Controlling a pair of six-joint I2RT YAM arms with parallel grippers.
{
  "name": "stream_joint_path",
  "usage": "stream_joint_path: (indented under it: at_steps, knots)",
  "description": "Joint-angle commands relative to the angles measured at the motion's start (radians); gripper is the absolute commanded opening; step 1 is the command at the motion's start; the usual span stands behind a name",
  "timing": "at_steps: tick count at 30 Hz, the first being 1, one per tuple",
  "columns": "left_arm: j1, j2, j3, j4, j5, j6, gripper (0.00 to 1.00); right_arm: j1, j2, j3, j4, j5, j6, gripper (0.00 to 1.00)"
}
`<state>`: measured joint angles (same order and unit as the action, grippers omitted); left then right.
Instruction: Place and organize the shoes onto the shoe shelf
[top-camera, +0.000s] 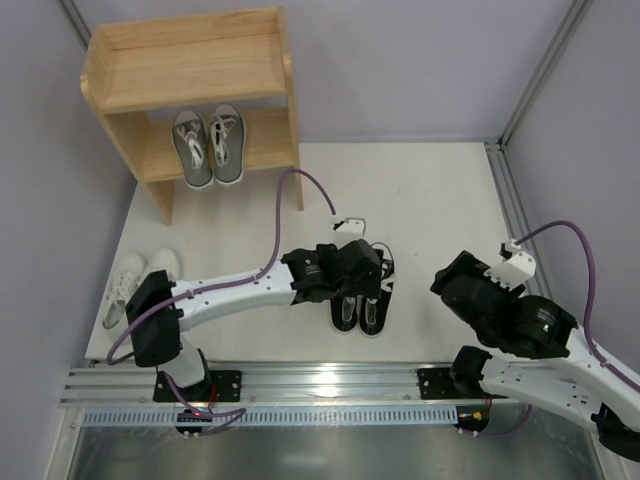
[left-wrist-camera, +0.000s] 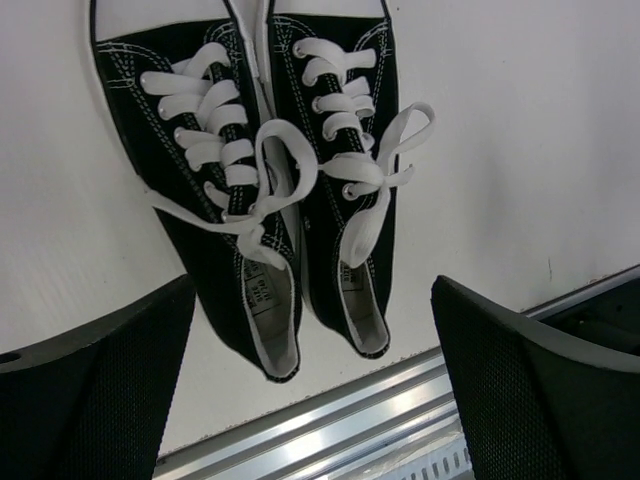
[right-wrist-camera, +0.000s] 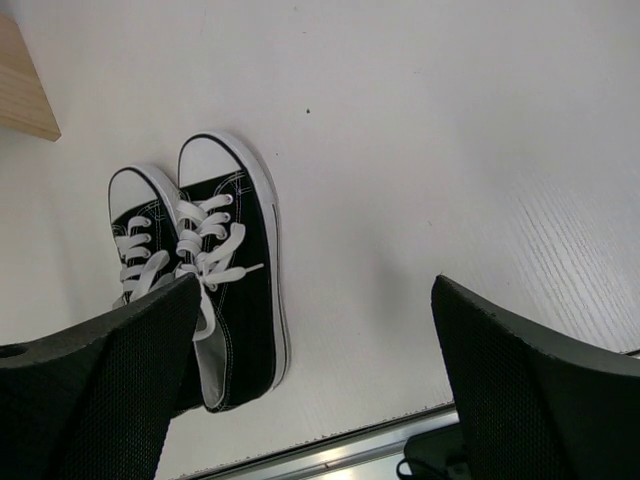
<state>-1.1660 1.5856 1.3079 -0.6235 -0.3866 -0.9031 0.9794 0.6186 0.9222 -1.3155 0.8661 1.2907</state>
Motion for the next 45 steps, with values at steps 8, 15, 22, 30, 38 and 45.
stream_joint_path:
  at_steps: [8, 15, 22, 30, 38, 45]
  knots:
    - [-0.038, 0.174, 0.111, 0.012, -0.086, -0.051, 0.98, -0.002, -0.051, 0.023, -0.042, 0.045, 0.029, 0.97]
    - [-0.07, 0.237, 0.099, -0.001, -0.087, -0.085, 0.96, -0.001, -0.076, 0.006, -0.013, 0.039, 0.004, 0.97]
    - [-0.07, 0.28, 0.082, 0.016, -0.097, -0.088, 0.66, -0.001, -0.076, -0.011, 0.025, 0.024, -0.025, 0.97]
    - [-0.069, 0.307, 0.034, 0.016, -0.144, -0.095, 0.48, -0.001, -0.077, -0.016, 0.048, 0.016, -0.048, 0.97]
    - [-0.067, 0.32, 0.021, -0.017, -0.185, -0.092, 0.0, -0.002, -0.083, -0.025, 0.078, 0.005, -0.074, 0.97]
    - [0.022, 0.108, -0.174, -0.07, -0.271, -0.083, 0.0, -0.001, -0.098, -0.032, 0.096, 0.002, -0.099, 0.97]
